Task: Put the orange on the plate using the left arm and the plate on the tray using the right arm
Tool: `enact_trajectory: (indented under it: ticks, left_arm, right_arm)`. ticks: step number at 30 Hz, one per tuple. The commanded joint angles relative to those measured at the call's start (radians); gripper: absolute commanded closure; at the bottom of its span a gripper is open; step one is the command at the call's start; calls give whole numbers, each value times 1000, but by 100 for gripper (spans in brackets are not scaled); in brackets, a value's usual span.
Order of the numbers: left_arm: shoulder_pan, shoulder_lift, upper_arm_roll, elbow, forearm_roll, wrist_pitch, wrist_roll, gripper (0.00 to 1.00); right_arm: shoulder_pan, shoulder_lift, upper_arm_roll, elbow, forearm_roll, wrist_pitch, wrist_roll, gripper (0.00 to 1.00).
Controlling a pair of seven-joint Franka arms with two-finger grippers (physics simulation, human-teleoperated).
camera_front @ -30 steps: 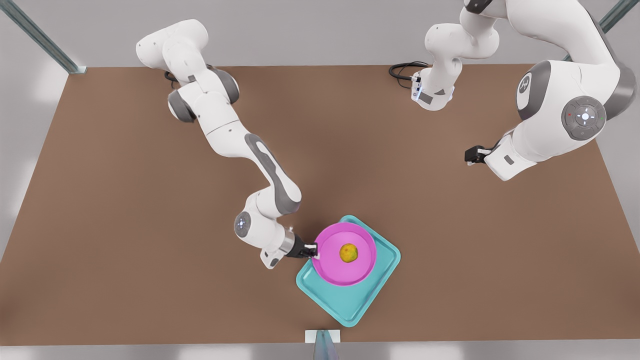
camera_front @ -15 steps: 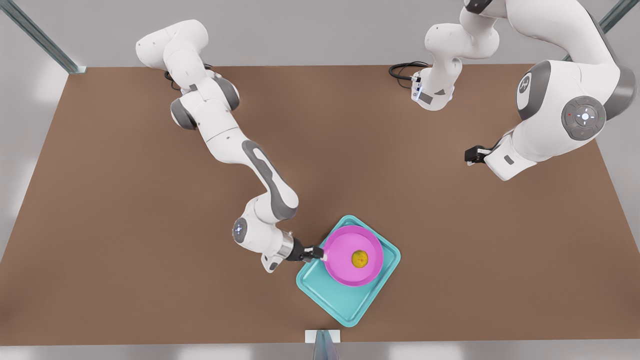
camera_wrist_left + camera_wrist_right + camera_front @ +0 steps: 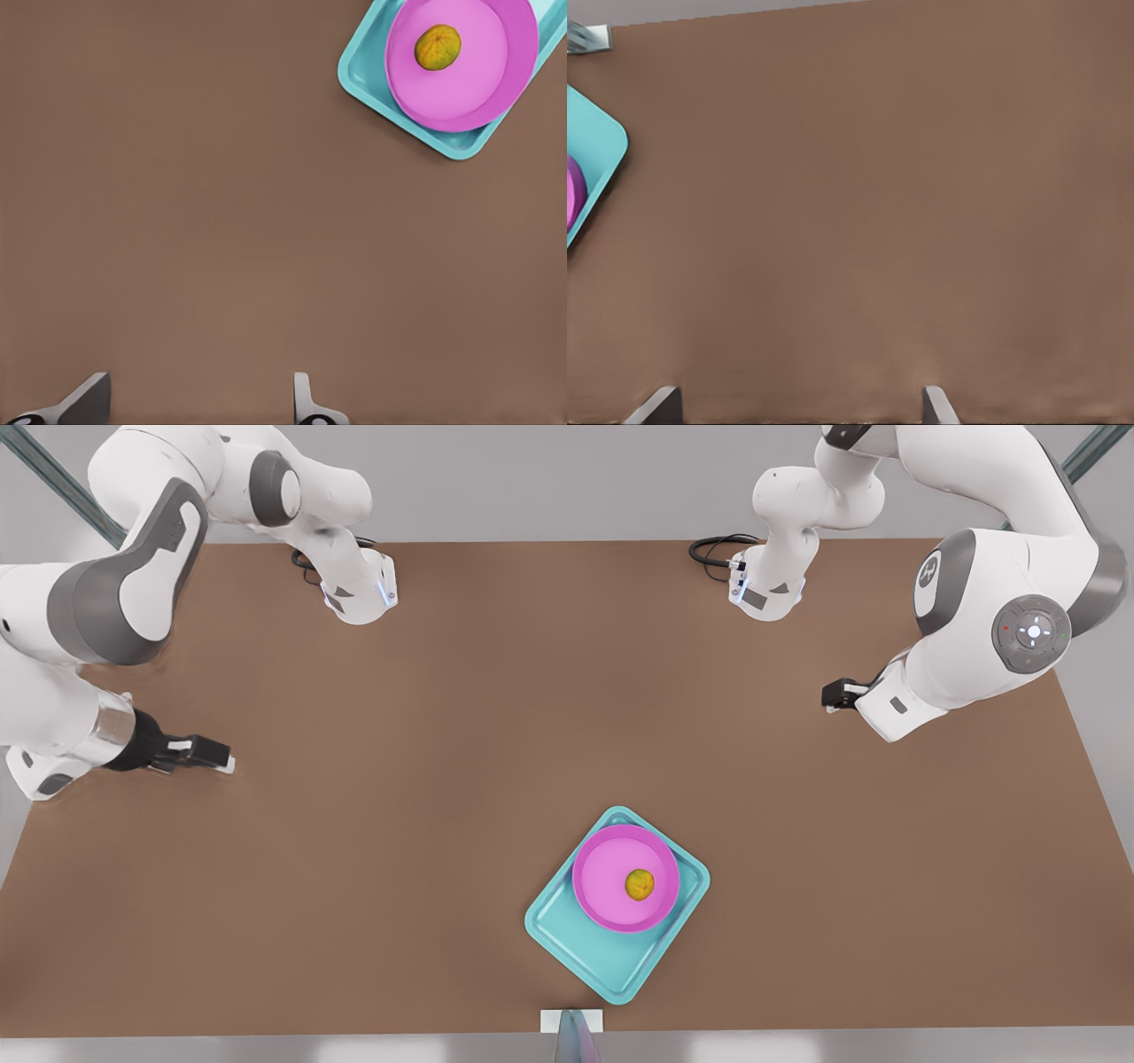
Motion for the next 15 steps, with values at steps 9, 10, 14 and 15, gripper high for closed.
enact_trajectory:
  ticks: [9,10,14,15]
  left_arm:
    - [0,0,0,0,0,-5,6,0]
    - [0,0,0,0,0,-7,4,0]
    - [0,0,-3,0,0,-33,0,0]
    - [0,0,-3,0,-1,-47,3,0]
  right_arm:
    - [-31,-301,140,-449,-287,30,-138,0]
    - [-31,-289,140,-448,-287,28,-138,0]
    - [-31,-281,140,-445,-287,28,-138,0]
    - [-31,-281,140,-445,-287,27,-138,0]
